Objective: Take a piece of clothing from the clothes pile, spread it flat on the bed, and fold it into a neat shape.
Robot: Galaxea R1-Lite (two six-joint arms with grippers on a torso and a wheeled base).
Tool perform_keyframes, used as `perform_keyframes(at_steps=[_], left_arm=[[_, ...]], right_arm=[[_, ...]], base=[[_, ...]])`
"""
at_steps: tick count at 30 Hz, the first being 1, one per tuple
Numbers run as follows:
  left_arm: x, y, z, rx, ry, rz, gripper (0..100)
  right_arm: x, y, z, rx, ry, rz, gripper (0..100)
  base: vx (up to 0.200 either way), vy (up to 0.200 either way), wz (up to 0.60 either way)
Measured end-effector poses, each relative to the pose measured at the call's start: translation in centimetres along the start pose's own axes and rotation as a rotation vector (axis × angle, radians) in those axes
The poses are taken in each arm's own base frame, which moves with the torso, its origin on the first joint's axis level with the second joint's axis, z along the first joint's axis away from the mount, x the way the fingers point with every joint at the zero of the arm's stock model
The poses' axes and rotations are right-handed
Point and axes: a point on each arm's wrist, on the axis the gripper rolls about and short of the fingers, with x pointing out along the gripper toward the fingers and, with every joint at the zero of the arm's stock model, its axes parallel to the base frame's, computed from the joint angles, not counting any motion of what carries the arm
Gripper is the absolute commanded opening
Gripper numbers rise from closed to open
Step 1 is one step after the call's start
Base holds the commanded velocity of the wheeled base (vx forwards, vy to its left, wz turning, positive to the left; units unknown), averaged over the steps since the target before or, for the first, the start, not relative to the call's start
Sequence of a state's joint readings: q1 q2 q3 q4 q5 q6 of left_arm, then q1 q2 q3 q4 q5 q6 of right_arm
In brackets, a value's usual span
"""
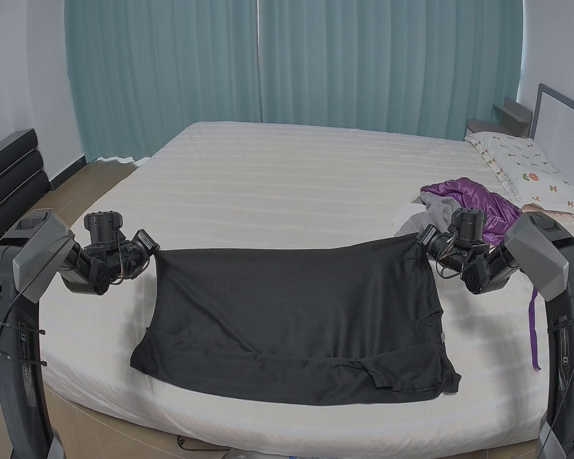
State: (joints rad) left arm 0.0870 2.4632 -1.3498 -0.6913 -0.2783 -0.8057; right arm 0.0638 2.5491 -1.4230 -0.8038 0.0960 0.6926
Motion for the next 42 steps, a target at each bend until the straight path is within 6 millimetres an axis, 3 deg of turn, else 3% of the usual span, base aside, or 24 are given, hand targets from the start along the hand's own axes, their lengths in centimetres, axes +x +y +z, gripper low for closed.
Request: perform_keyframes(at_steps=[20,42], left_arm=[[-0.9,0.4,-1.0,-0.012,0.056,0.011,0],[-2.6,-0.7,-1.6,-0.006,0.075,0.013,0]], right_arm=[[-2.8,-0.1,0.0,0.012,0.100,0.024,0],[-5.5,-0.2,0.3,0.030,0.168,0.046,0]], base=[[0.000,0.000,0.00],[0.000,0.000,0.00]])
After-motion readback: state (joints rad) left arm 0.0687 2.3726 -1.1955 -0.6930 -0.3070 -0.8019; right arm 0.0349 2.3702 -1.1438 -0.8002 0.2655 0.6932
